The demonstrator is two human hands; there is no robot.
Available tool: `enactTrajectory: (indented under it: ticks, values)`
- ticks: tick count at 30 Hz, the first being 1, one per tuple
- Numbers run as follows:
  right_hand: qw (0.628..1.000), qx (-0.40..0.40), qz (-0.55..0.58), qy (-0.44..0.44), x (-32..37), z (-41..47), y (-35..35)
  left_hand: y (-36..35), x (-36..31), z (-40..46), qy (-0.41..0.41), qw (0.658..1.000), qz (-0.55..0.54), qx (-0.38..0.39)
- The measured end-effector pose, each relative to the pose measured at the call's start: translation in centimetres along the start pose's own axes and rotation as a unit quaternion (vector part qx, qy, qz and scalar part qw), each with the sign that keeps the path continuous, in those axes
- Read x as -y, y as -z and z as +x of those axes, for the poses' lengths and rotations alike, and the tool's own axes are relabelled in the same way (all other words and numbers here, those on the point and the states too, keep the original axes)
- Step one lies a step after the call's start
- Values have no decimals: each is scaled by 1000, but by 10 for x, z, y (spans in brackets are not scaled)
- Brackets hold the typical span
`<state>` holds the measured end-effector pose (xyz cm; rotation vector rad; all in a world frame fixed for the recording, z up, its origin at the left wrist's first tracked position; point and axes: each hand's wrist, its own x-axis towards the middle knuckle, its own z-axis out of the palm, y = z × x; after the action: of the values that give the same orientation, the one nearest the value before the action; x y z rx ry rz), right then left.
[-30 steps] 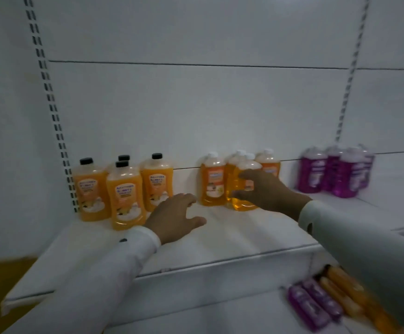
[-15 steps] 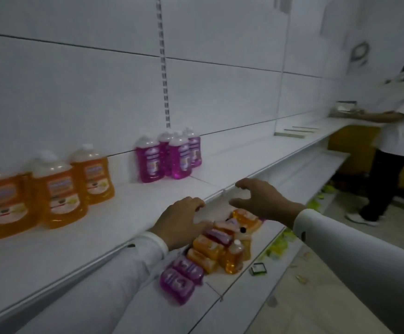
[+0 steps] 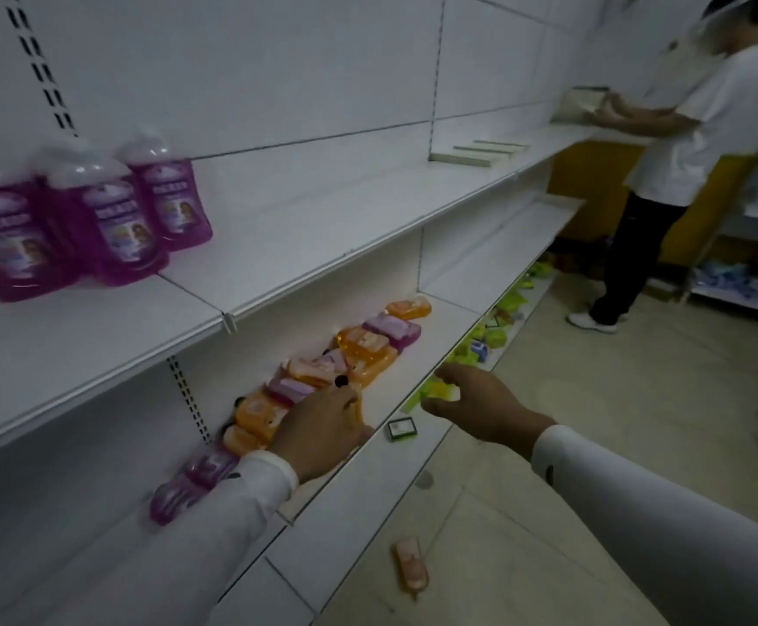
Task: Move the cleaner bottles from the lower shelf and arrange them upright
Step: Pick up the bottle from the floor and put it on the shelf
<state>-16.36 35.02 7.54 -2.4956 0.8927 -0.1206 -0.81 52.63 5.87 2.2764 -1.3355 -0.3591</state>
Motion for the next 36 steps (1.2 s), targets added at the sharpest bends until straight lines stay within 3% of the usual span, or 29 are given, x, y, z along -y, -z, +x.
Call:
enactTrajectory:
  ticks: [14, 29, 36]
  values:
    - [992, 111, 3, -56, -153, 169, -40, -147, 20, 177, 94, 989, -71, 88]
    - [947, 317, 47, -24, -313, 260, -157, -321, 19, 224, 311, 934, -81, 155]
    - [934, 355, 25, -5, -382, 291, -250, -441, 78, 232, 333, 921, -45, 196]
